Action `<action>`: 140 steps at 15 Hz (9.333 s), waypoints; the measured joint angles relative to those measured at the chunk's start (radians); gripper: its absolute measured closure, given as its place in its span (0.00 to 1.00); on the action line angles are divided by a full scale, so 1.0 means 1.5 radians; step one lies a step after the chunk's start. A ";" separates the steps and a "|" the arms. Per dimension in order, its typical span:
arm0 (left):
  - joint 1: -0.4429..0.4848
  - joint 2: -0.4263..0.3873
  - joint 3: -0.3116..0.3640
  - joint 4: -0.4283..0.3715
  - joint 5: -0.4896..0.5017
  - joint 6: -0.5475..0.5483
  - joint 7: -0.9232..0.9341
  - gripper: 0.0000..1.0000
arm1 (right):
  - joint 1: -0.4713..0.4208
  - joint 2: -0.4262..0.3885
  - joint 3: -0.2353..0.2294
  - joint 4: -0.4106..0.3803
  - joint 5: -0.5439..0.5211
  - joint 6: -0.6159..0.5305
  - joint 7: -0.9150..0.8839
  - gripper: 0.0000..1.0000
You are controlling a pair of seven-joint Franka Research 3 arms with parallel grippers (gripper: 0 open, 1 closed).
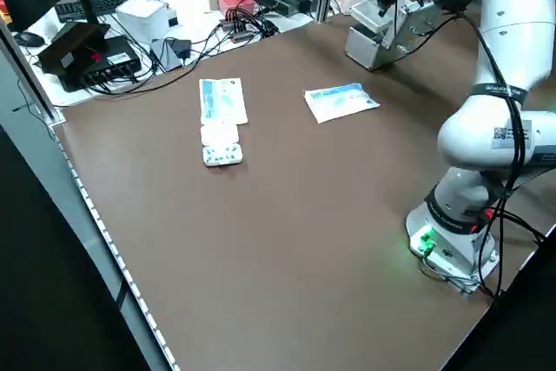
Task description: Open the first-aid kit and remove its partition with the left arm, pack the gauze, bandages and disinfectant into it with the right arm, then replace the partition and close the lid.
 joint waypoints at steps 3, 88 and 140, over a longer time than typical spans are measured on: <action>0.000 0.005 0.000 0.000 0.000 0.000 0.002 0.96 | 0.000 0.000 0.000 0.000 -0.001 -0.001 0.000 0.01; -0.013 0.078 -0.007 0.034 -0.011 -0.010 0.065 0.96 | 0.007 0.000 0.005 -0.002 -0.011 0.017 0.000 0.01; -0.068 0.067 0.066 0.045 -0.025 -0.043 0.027 0.96 | 0.010 0.000 0.006 -0.002 -0.011 0.016 0.000 0.01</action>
